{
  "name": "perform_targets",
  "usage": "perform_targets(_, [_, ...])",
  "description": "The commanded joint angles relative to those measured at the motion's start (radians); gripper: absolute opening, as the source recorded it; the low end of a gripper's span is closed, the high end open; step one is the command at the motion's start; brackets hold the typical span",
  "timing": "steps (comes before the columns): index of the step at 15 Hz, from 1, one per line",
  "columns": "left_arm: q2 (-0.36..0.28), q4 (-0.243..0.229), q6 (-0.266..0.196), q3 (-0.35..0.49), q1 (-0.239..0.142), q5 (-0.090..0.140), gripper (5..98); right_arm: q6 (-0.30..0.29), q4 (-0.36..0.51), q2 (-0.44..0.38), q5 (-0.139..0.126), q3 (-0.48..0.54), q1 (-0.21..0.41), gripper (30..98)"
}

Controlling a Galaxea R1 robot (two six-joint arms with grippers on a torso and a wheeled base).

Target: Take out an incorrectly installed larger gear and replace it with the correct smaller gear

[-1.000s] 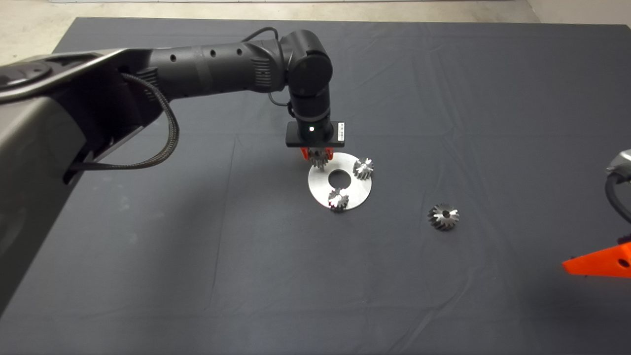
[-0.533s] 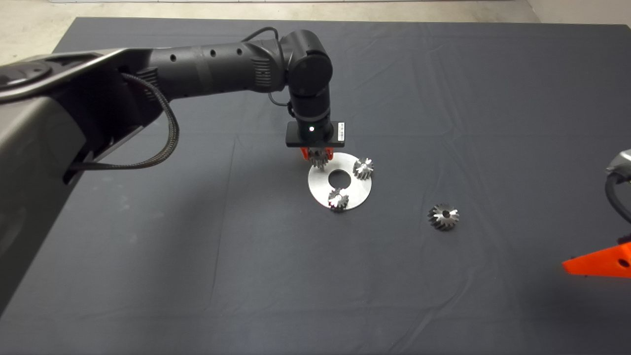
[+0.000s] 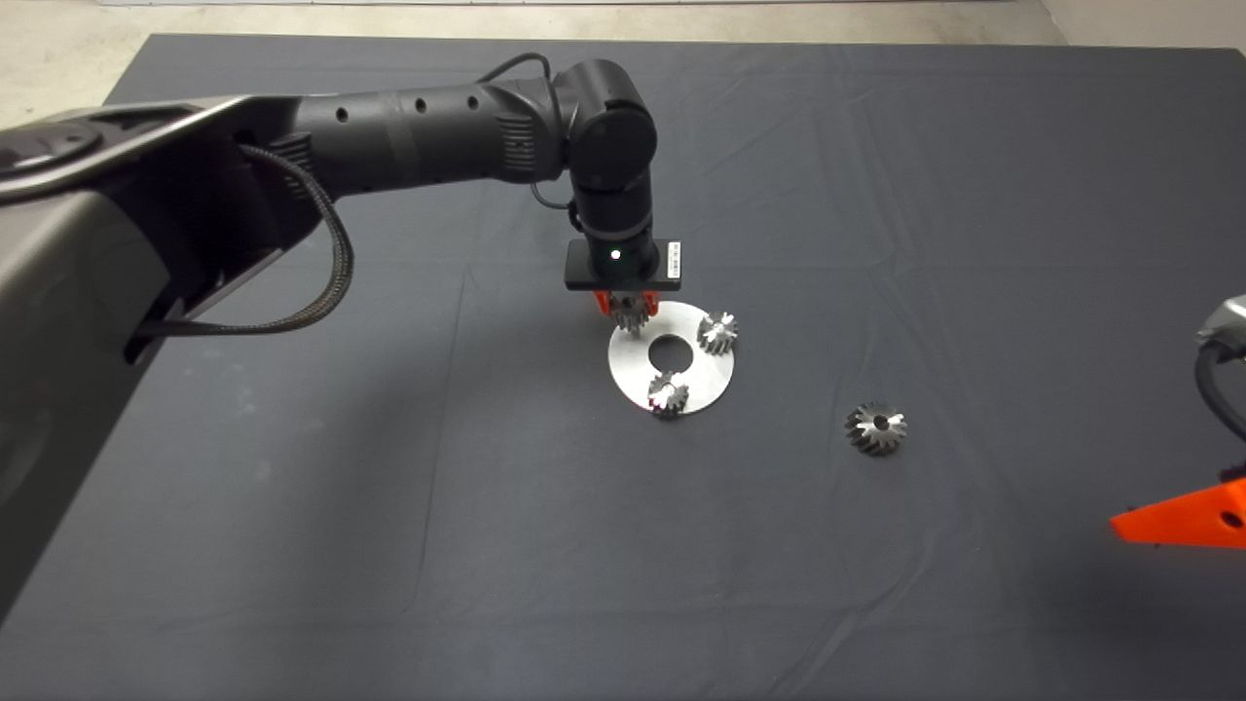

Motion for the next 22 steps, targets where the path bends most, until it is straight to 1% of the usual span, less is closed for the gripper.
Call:
perform_targets(1, [0.006, 0.019, 0.004, 0.007, -0.002, -0.025, 35.4, 0.009, 0.027, 0.000, 0.001, 0.002, 0.013, 97.7])
perform_targets(3, [0.006, 0.040, 0.007, 0.014, -0.002, -0.025, 35.4, 0.009, 0.027, 0.002, -0.001, 0.002, 0.013, 97.7])
perform_targets(9, [0.006, 0.040, 0.007, 0.016, -0.002, -0.018, 35.4, 0.009, 0.027, 0.002, -0.001, 0.002, 0.014, 97.7])
perform_targets(16, [0.006, 0.037, 0.006, 0.021, -0.002, -0.018, 36.3, 0.009, 0.027, 0.000, -0.001, 0.002, 0.013, 97.7])
perform_targets(17, [0.006, 0.037, 0.006, 0.028, -0.005, -0.017, 38.6, 0.009, 0.027, 0.000, -0.001, 0.002, 0.014, 97.7])
perform_targets(19, [0.006, 0.034, 0.007, 0.031, -0.006, -0.017, 39.3, 0.009, 0.027, 0.002, -0.001, 0.002, 0.013, 97.7])
perform_targets(21, [0.004, 0.034, 0.006, 0.055, -0.029, -0.012, 44.0, 0.009, 0.027, 0.002, -0.001, 0.002, 0.013, 97.7])
perform_targets(22, [0.004, 0.034, 0.006, 0.056, -0.029, -0.009, 44.0, 0.009, 0.027, 0.003, -0.001, 0.002, 0.014, 97.7])
